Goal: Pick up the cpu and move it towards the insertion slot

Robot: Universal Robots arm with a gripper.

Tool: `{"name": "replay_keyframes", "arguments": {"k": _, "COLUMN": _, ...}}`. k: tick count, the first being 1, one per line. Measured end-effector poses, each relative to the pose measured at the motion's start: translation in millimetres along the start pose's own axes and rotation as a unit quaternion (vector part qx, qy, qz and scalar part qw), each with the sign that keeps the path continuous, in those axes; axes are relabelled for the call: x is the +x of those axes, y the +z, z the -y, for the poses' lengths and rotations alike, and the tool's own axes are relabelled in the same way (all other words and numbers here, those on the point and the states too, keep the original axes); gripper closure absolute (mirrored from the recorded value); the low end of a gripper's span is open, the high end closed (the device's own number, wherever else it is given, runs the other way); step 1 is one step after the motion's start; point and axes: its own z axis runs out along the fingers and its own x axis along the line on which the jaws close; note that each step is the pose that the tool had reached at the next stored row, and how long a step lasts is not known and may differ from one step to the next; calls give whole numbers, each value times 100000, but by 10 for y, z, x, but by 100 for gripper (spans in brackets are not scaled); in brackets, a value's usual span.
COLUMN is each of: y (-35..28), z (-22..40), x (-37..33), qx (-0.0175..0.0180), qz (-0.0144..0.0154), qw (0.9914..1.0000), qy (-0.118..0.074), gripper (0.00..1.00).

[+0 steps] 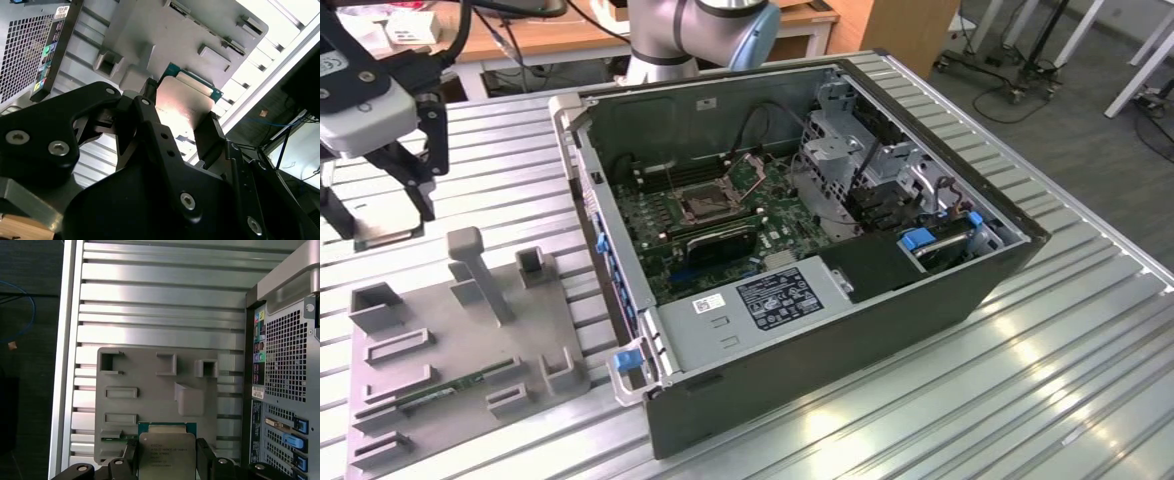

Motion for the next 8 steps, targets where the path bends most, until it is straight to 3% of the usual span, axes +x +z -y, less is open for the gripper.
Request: {"name": "replay_keyframes", "arguments": {"k": 8, "y": 0, "z": 3, "x": -75, "qx": 1, "qz": -1, "qw": 100000, "qy": 1, "gripper": 45}}
